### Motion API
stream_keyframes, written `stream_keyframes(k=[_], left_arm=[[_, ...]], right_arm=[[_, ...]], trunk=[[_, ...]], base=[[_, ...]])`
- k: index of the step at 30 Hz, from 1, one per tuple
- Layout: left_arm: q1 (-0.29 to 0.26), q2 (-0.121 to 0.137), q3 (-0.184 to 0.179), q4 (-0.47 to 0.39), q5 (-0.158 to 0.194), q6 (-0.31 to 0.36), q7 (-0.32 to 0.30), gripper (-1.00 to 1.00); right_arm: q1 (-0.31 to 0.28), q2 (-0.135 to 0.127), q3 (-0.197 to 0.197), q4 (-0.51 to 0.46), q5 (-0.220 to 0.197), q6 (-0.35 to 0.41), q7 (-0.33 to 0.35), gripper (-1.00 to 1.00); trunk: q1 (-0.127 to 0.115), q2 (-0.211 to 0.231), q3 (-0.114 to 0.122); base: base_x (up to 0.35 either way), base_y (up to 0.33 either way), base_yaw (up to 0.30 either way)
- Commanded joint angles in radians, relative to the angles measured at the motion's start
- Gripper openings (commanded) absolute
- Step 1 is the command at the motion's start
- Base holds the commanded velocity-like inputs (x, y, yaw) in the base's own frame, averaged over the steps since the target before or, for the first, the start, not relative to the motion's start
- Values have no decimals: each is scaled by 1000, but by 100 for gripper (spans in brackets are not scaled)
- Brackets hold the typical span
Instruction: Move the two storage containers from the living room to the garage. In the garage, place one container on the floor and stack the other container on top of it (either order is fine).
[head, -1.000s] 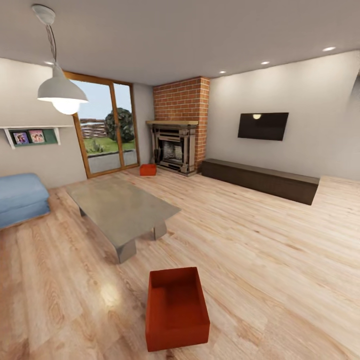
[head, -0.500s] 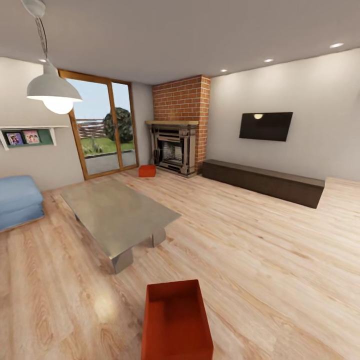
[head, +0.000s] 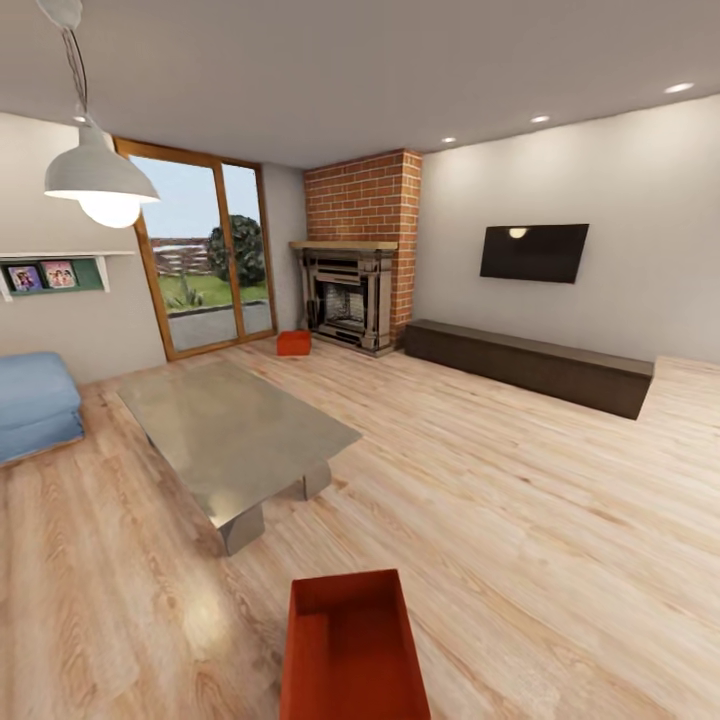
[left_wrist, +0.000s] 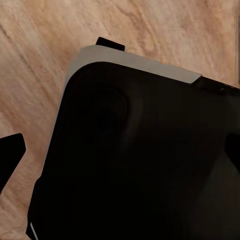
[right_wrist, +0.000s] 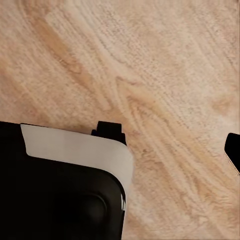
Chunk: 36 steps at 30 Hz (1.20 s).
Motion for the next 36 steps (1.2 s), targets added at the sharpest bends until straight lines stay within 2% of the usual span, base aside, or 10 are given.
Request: stream_keyframes(k=[1,21,27,36], left_arm=[[0,0,1,0,4,-2,-1,100],[0,1,1,0,4,-2,-1,100],[0,1,1,0,4,-1,-1,100],[0,-1,3,0,4,-2,-1,100]], right_arm=[[-1,0,5,3,4,-6,1,100],[-1,1,5,4,5,1,3,100],[-1,0,5,4,5,0,2,100],[-1,0,5,4,5,2,3,100]], trunk=[[0,0,-1],[0,0,-1],[0,0,0],[0,0,0]], base=[[275,0,0],[286,0,0],[42,0,148],[2,-7,18]])
